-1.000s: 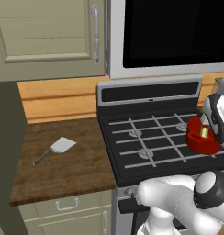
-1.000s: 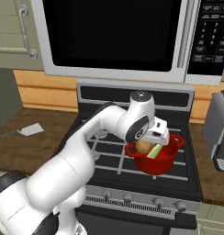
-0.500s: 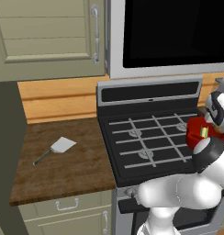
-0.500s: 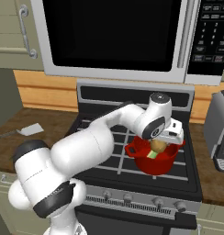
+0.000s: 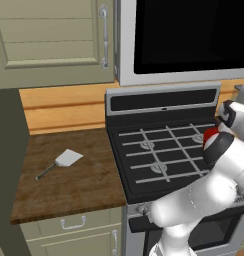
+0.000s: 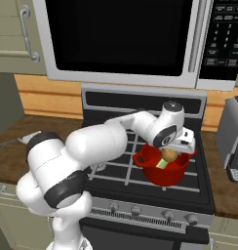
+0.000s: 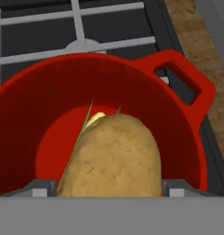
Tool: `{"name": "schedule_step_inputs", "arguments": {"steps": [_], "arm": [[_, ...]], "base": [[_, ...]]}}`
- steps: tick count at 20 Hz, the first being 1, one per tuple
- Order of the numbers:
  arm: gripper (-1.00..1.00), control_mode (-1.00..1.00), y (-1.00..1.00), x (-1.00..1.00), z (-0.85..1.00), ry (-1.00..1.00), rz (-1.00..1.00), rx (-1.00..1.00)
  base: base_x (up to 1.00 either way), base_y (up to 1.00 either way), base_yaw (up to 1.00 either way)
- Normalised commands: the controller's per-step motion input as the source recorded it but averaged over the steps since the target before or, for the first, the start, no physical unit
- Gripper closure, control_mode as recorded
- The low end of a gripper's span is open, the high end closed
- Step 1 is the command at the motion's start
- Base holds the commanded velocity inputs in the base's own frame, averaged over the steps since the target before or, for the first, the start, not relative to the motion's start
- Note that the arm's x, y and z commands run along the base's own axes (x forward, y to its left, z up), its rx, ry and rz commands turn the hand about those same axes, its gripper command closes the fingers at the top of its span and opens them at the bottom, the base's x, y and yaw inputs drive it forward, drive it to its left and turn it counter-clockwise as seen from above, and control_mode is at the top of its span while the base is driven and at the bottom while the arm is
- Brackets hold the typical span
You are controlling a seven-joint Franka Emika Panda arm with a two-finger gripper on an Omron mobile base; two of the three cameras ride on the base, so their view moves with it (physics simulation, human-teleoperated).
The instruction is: Put the corn and potato in the pot. Retrieve the spatula and lightly stir the vegetables in the pot.
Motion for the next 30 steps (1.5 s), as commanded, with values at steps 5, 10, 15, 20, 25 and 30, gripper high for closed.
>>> {"name": "schedule_step_inputs", "arguments": {"steps": [5, 10, 15, 20, 25, 30], "arm": [[1.00, -1.00, 0.00, 0.16, -0.25, 0.00, 0.00, 0.00], [1.00, -1.00, 0.00, 0.10, -0.25, 0.00, 0.00, 0.00], [1.00, -1.00, 0.00, 0.06, -0.21, 0.00, 0.00, 0.00], [-1.00, -1.00, 0.01, 0.03, -0.10, -0.01, 0.00, 0.00], [-1.00, -1.00, 0.19, -0.12, -0.01, -0.08, 0.00, -0.03], [-1.00, -1.00, 0.15, -0.16, 0.00, -0.08, 0.00, -0.01]], "base": [[0.00, 0.00, 0.00], [0.00, 0.00, 0.00], [0.00, 0.00, 0.00], [0.00, 0.00, 0.00], [0.00, 0.00, 0.00], [0.00, 0.00, 0.00]]}}
